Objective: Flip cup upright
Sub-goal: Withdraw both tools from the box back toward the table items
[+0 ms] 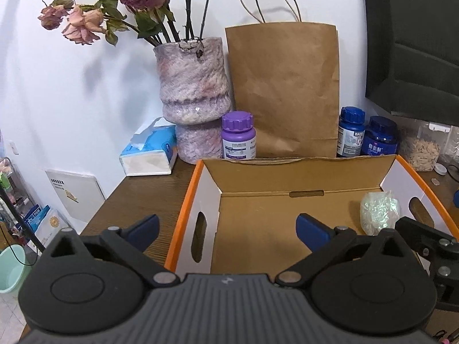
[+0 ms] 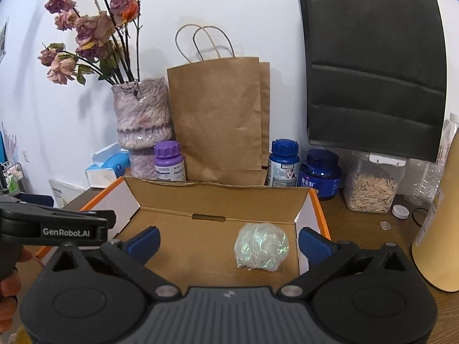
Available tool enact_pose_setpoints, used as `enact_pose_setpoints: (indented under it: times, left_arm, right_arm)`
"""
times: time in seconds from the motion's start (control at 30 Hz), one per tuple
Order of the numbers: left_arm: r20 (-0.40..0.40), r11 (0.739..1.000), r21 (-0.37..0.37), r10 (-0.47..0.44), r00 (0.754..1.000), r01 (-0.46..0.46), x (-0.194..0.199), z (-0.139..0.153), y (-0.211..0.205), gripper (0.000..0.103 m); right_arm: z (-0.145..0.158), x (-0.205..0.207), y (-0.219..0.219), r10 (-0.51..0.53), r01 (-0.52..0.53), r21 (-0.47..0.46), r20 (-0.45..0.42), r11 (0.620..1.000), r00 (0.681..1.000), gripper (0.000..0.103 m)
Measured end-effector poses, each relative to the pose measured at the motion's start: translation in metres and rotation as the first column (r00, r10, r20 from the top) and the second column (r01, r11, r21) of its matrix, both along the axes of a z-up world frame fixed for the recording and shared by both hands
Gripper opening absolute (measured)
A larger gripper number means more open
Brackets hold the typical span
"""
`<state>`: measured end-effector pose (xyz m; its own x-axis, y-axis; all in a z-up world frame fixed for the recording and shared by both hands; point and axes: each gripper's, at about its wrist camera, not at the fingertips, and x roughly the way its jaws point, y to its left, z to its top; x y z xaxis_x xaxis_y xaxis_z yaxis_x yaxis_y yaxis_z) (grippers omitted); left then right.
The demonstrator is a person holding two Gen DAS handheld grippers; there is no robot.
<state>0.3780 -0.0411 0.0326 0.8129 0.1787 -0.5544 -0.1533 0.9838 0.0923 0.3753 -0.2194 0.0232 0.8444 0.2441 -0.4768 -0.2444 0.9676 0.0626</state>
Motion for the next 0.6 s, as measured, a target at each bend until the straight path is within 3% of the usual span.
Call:
enact_pose_setpoints:
  times: [0.6]
  left_arm:
    - [0.044,0.999,-0.023,-0.028,0.999,0.029,-0.062,0.023,0.004,0.103]
  right_arm:
    - [0.030,-0.056,-0.001,0.017,-0.017,-0.011,0.098,1.000,0.995,0.103]
